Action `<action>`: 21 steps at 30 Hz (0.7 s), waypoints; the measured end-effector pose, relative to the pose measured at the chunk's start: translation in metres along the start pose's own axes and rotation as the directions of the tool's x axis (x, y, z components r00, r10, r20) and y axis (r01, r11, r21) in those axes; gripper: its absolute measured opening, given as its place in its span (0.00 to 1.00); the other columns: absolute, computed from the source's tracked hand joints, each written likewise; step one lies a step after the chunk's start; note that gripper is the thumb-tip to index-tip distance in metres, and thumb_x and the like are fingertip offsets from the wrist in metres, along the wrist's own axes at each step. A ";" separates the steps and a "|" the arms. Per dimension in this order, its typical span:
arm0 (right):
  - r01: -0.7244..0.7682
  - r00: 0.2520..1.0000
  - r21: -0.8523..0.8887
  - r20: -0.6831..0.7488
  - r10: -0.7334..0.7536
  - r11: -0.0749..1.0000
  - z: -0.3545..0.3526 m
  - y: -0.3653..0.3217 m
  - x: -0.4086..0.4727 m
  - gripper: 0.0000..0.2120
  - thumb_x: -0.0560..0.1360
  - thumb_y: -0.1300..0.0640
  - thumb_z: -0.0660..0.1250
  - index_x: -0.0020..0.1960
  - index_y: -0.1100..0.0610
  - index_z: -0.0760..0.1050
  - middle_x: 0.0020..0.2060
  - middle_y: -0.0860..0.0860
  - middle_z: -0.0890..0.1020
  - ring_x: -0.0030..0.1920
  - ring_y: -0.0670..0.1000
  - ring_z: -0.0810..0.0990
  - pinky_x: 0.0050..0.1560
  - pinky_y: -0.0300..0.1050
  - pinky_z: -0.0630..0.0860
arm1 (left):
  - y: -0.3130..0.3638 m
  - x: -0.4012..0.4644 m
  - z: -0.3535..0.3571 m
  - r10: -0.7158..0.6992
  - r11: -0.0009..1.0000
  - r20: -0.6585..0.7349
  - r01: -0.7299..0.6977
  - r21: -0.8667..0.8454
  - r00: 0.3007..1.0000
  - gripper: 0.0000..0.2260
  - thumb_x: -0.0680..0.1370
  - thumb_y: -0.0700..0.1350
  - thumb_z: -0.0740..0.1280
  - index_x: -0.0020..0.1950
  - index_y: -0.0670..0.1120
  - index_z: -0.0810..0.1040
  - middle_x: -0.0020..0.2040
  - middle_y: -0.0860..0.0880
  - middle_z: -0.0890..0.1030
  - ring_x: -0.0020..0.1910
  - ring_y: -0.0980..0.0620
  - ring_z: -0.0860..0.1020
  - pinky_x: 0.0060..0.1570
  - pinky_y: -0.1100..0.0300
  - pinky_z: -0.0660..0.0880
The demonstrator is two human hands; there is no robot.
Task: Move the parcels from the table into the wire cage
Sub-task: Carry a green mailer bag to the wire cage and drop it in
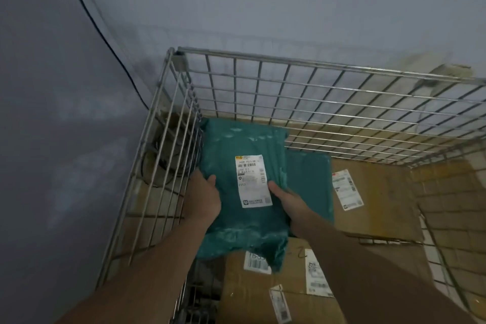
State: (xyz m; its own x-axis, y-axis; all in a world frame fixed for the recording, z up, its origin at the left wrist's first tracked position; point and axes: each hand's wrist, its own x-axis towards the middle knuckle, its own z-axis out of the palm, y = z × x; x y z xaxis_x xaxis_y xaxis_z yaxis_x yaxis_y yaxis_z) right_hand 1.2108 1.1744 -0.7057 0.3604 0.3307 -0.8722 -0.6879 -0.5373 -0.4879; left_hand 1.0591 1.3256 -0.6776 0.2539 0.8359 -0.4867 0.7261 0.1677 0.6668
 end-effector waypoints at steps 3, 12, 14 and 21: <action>0.006 1.000 -0.007 -0.017 -0.007 1.000 0.005 0.025 0.040 0.25 0.75 0.43 0.76 0.68 0.53 0.78 0.55 0.53 0.88 0.56 0.59 0.86 0.56 0.61 0.84 | -0.025 0.024 0.025 0.078 0.996 -0.072 -0.075 0.046 0.994 0.13 0.85 0.42 0.62 0.70 0.43 0.73 0.64 0.43 0.79 0.62 0.42 0.78 0.61 0.47 0.76; 0.029 0.997 -0.229 -0.062 -0.044 0.973 0.014 0.038 0.071 0.15 0.81 0.47 0.70 0.62 0.55 0.75 0.54 0.49 0.83 0.57 0.56 0.82 0.65 0.59 0.80 | -0.074 0.052 0.052 0.020 0.974 -0.017 -0.016 0.224 1.000 0.25 0.85 0.44 0.60 0.81 0.44 0.58 0.67 0.37 0.75 0.58 0.34 0.79 0.55 0.39 0.79; 0.050 0.992 -0.289 -0.097 -0.081 0.956 0.015 0.040 0.077 0.19 0.80 0.45 0.71 0.64 0.56 0.77 0.56 0.50 0.83 0.57 0.56 0.83 0.64 0.59 0.81 | -0.080 0.057 0.055 0.017 0.983 -0.020 -0.013 0.183 1.000 0.25 0.85 0.42 0.60 0.81 0.46 0.58 0.67 0.38 0.76 0.57 0.36 0.79 0.55 0.38 0.79; 0.077 0.948 -0.672 -0.180 -0.263 0.736 0.018 0.023 0.091 0.23 0.75 0.40 0.75 0.60 0.56 0.82 0.49 0.53 0.85 0.48 0.56 0.85 0.52 0.55 0.85 | -0.073 0.070 0.064 0.049 0.935 0.075 -0.072 0.348 0.996 0.32 0.84 0.41 0.64 0.84 0.39 0.52 0.82 0.38 0.59 0.79 0.37 0.62 0.78 0.46 0.63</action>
State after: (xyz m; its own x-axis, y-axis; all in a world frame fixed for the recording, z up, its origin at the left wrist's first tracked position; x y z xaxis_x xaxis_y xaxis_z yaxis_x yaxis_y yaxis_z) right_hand 1.2164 1.2059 -0.7961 0.6359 0.3154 -0.7044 -0.0555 -0.8917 -0.4493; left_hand 1.0644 1.3385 -0.7960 0.3361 0.8014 -0.4948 0.8827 -0.0849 0.4622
